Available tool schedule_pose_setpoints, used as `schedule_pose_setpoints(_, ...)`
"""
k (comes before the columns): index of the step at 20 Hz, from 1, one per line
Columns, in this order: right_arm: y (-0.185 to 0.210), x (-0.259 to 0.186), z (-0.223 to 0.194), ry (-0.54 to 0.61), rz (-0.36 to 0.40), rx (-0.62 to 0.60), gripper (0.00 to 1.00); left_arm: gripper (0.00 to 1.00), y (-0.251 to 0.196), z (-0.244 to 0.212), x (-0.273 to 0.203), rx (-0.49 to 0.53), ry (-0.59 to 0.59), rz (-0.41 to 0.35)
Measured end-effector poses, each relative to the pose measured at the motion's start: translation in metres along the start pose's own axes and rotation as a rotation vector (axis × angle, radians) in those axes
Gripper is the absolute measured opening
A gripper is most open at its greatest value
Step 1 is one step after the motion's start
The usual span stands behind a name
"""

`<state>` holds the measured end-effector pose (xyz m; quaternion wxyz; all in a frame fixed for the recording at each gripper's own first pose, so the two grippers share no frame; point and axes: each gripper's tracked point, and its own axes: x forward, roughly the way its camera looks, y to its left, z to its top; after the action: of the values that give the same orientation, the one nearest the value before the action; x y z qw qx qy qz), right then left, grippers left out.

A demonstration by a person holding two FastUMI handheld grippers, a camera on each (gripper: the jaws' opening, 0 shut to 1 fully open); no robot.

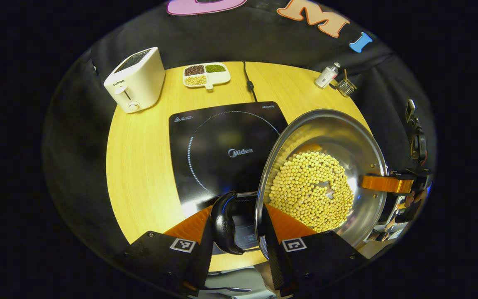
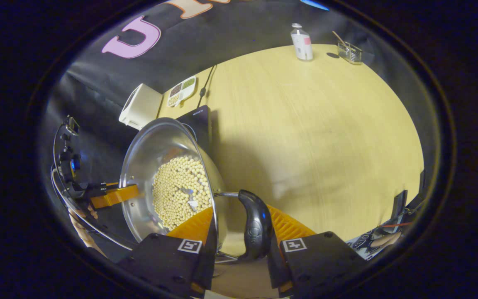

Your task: First push the handle of the pot to place it horizontally, then grasp the pot with both hands and set it on the induction cooktop.

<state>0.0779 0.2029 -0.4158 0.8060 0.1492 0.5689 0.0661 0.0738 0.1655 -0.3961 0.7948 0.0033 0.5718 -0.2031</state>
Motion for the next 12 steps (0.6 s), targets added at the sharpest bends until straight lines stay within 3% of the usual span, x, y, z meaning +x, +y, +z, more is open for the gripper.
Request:
schedule_pose_setpoints(1,0.006,0.003,0.002,0.000,-0.001,0.000,0.50,0.61,0.008,0.002,0.000,0.001,-0.007,0.003)
schedule_pose_setpoints(10,0.051,0.033,0.025,0.002,0.011,-0.011,0.50,0.61,0.059,0.014,-0.003,-0.037,-0.049,0.043)
schedule_pose_setpoints(11,0.055,0.035,0.029,0.000,0.011,-0.014,0.55,0.61,0.063,0.017,-0.002,-0.043,-0.054,0.046)
schedule_pose_setpoints(12,0.057,0.038,0.033,-0.004,0.012,-0.015,0.50,0.61,0.066,0.018,-0.001,-0.048,-0.059,0.049)
